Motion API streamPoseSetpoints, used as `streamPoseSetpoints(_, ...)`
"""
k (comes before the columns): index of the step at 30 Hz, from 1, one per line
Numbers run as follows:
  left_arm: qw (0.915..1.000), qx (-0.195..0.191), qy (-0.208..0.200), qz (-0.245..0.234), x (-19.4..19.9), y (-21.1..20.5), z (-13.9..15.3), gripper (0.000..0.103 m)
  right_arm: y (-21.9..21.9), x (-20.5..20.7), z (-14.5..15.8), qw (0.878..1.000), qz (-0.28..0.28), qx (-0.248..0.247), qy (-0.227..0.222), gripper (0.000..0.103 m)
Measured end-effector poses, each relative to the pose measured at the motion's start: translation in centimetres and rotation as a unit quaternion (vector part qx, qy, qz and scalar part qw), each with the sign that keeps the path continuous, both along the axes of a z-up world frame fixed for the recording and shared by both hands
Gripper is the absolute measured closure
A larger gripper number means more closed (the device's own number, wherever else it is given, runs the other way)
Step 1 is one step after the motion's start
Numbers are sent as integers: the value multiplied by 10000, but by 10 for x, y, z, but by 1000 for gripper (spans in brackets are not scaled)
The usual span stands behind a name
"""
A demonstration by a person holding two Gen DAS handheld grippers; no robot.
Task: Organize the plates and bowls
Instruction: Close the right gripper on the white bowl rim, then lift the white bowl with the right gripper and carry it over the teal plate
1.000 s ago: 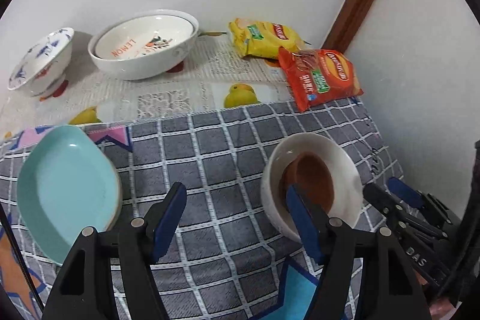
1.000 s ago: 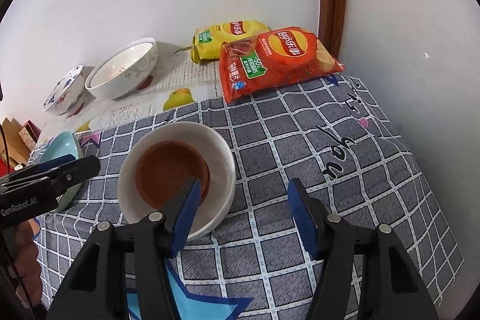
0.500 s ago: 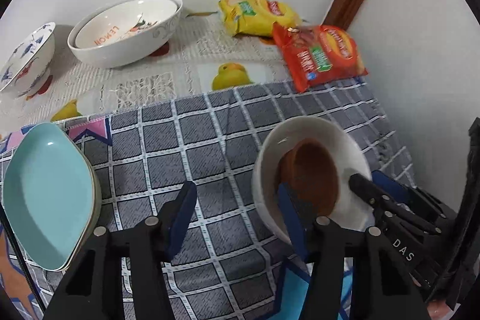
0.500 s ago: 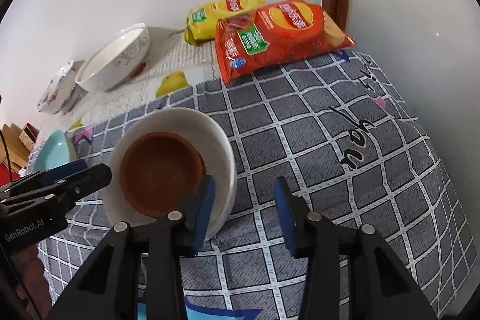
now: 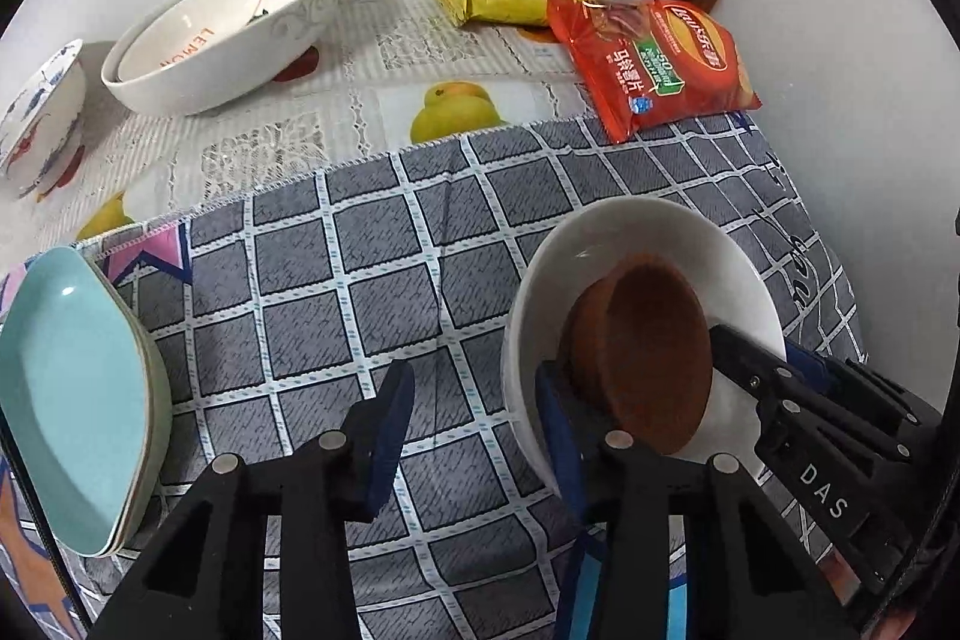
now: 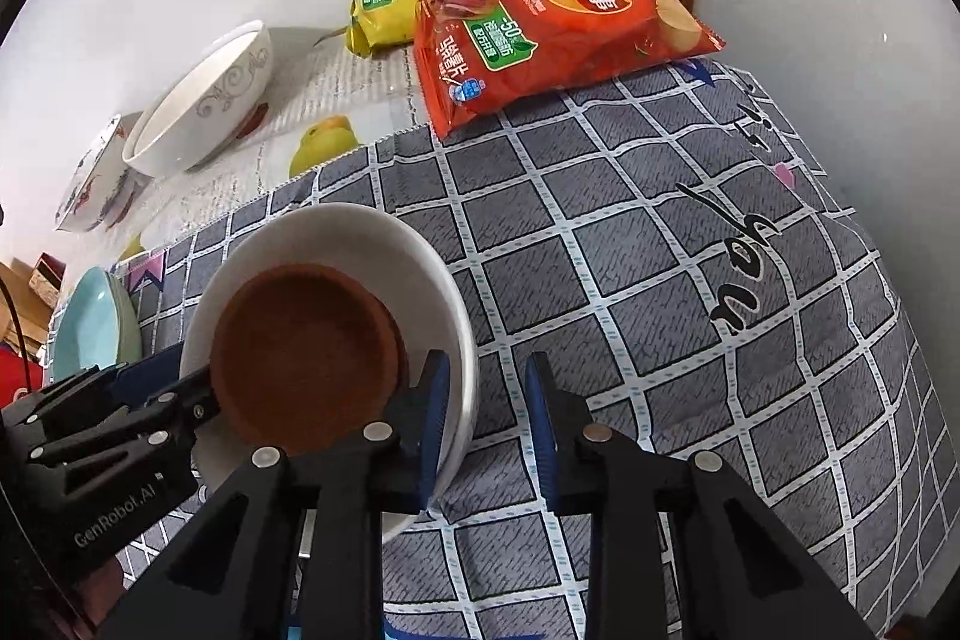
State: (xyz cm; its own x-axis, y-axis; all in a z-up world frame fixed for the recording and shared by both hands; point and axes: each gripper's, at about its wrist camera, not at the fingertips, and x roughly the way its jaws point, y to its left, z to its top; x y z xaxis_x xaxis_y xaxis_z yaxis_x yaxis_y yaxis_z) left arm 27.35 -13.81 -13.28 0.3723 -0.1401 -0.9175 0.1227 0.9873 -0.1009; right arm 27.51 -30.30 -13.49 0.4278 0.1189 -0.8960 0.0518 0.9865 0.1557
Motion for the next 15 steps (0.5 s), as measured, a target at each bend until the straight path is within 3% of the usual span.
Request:
streamPoseSetpoints(5,10000,59,34,14,4,-3,-5,63,-3,3,-8,9998,-118,-67,108,69)
streamPoseSetpoints(15,9997,221,52,19,12,-8,-13,65,-9,4,-11,9999,-103,85,6,69)
